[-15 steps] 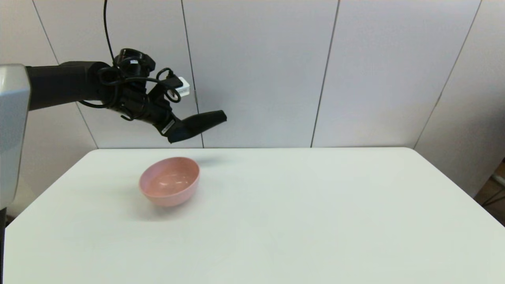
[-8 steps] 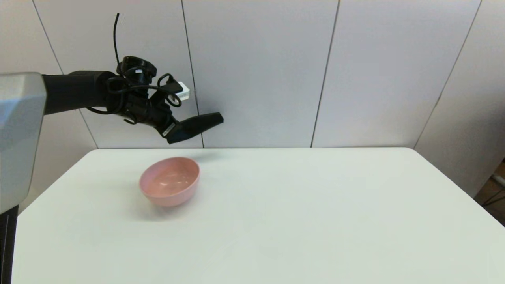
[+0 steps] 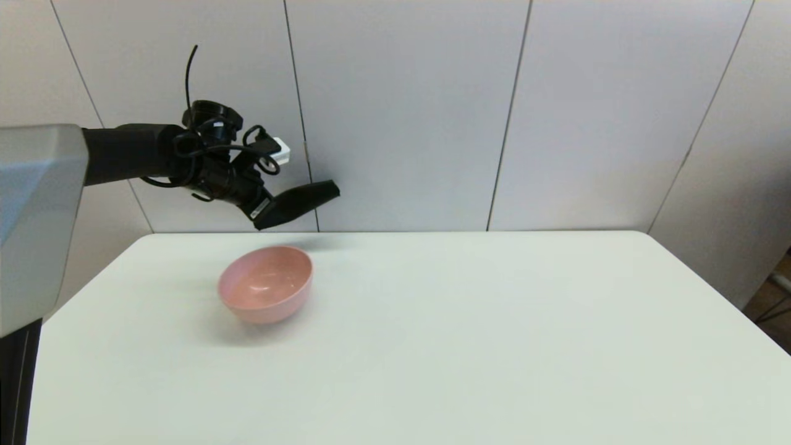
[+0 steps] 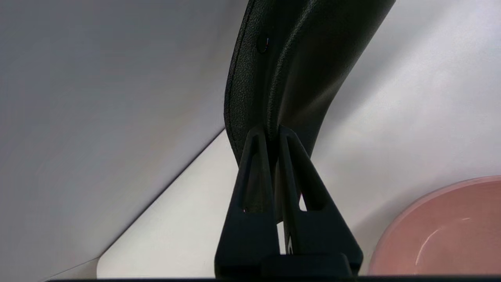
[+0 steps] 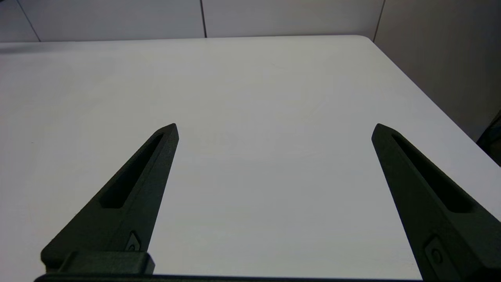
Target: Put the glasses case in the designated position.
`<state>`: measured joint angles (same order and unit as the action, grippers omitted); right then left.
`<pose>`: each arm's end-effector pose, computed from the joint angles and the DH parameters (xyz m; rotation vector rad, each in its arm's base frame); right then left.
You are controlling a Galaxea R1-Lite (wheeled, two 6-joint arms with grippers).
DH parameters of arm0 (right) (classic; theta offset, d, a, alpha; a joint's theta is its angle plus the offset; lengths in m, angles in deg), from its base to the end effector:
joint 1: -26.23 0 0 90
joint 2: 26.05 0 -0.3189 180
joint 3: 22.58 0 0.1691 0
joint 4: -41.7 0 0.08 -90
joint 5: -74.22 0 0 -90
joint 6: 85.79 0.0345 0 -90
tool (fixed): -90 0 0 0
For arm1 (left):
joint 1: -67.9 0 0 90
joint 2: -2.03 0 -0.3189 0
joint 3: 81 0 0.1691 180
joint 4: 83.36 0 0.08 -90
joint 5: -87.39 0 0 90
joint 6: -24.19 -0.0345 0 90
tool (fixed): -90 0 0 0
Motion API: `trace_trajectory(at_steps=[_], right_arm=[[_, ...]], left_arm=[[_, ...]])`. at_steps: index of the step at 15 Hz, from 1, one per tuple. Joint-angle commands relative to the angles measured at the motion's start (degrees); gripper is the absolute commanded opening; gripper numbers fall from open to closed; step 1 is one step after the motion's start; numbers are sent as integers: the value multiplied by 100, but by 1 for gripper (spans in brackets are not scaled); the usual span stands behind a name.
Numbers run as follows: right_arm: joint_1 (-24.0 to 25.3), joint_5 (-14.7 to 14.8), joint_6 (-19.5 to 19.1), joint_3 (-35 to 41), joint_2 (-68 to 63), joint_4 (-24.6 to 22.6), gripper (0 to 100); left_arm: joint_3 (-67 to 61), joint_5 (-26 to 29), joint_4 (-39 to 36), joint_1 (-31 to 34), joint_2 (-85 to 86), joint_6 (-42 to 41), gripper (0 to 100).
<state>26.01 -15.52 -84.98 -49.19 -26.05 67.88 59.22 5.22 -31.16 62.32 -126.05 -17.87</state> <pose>-0.0532 0.0000 0.0766 0.0141 -0.0076 -0.0083 0.4468 -0.0484 0.2131 0.6864 0.5855 -0.4706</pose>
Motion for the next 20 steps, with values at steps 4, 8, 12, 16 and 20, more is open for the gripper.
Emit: trace_trajectory(at_steps=[4, 8, 12, 16, 20], right_arm=[[4, 0, -3, 1, 0, -2, 100], [-4, 0, 6, 1, 0, -2, 100], [-4, 0, -3, 1, 0, -2, 100], [-4, 0, 6, 1, 0, -2, 100], [4, 0, 6, 1, 0, -2, 100]], left_arm=[[3, 35, 33, 57, 29, -22, 100], [-6, 35, 165, 40, 372, 66, 100], [-340, 79, 288, -31, 1400, 602, 100], [-1834, -71, 297, -57, 3193, 813, 100], [-3856, -273, 411, -66, 5329, 1279, 100]])
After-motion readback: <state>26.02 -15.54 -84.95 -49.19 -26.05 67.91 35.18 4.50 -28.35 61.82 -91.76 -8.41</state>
